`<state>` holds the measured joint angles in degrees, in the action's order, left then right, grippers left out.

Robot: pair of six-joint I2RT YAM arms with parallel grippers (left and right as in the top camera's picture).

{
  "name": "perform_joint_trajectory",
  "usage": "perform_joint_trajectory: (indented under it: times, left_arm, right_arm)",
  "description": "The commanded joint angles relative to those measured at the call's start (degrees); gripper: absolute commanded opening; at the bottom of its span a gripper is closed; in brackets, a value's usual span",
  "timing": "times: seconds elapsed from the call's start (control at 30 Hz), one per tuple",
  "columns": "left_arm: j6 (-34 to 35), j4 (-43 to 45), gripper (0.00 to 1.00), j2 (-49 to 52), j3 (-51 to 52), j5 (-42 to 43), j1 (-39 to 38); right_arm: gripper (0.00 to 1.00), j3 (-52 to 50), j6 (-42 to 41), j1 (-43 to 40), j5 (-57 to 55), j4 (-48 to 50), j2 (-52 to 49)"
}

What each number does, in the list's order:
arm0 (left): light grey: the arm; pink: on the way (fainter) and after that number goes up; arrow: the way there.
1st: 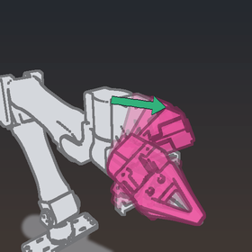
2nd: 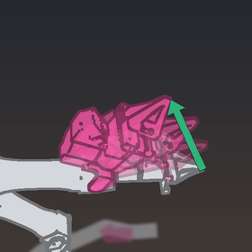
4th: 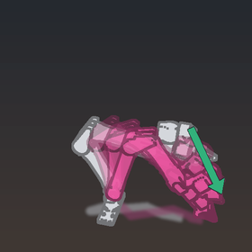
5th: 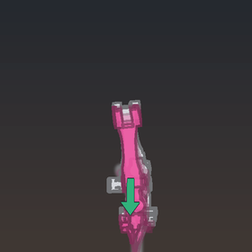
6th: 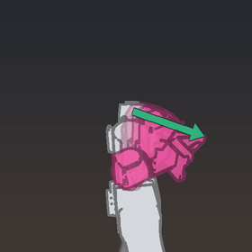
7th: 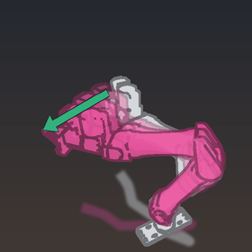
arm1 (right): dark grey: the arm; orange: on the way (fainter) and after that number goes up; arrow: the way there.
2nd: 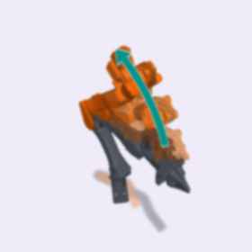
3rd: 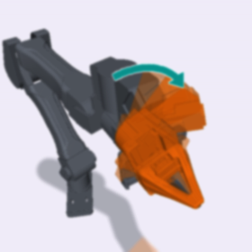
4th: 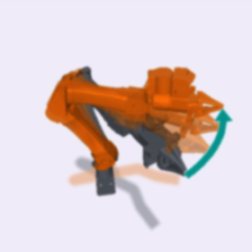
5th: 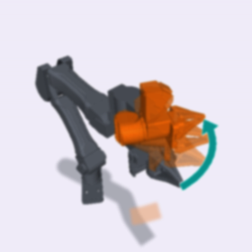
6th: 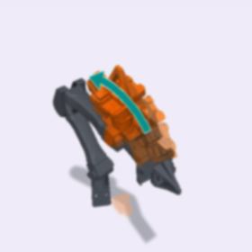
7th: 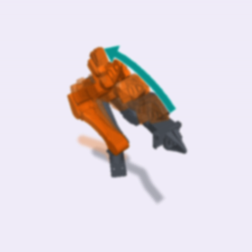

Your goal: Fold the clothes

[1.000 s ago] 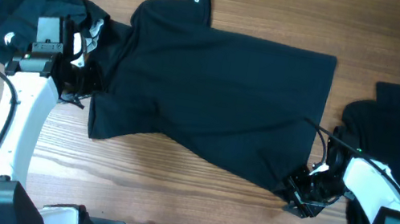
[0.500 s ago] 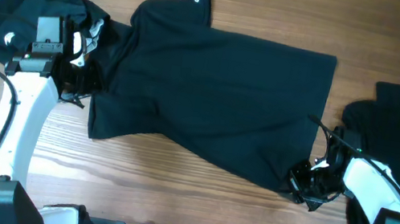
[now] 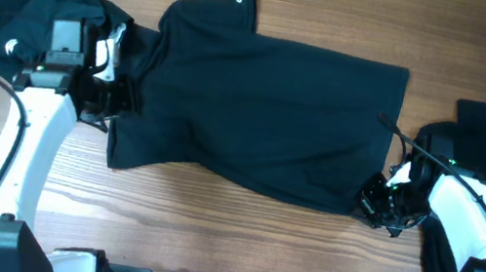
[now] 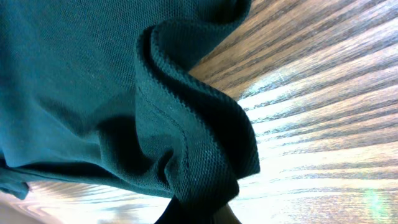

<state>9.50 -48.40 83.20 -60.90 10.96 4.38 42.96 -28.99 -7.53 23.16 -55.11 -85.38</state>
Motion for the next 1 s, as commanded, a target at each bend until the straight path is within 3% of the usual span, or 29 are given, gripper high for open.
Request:
perform_joint_trajectory:
  times: [0.0,0.13,0.23,0.4,0.5,0.57,0.73,0.87,0.97]
  left_arm:
    - [-4.4,1.6,0.58,3.5,0.4,0.9,-3.6]
    - [-2.4,3.5,0.56,9.9,0.4,-11.0,-4.4]
    - [-1.2,3.5,0.56,12.2,0.4,-13.7,-3.3]
    - [0.1,6.7,0.56,14.0,0.4,-12.7,0.6]
    - [-0.7,7.6,0.55,15.1,0.4,-7.3,1.0]
    - [-2.3,7.8,0.52,16.5,0.4,-3.2,1.0]
    - [-2.7,7.7,0.41,20.9,0.4,-2.9,1.0]
    - [-2.7,8.2,0.4,21.6,0.3,-2.9,1.0]
    - [-2.7,7.9,0.28,21.4,0.2,-2.9,1.0]
  right_arm:
    - [0.04,0.7,1.9,0.1,1.2,-0.2,-0.1]
    - [0.04,0.7,2.0,0.1,1.4,-0.2,-0.1]
    - [0.04,0.7,2.0,0.1,1.4,-0.2,-0.1]
    - [0.04,0.7,2.0,0.1,1.4,0.0,-0.1]
    - [0.04,0.7,2.0,0.1,1.4,0.0,-0.1]
    - [0.04,0.7,2.0,0.1,1.3,0.0,-0.1]
    - [0.04,0.7,2.0,0.1,1.3,0.1,-0.1]
    - [0.04,0.7,2.0,0.1,1.3,0.1,-0.1]
    - [0.04,0.7,2.0,0.1,1.3,0.2,-0.1]
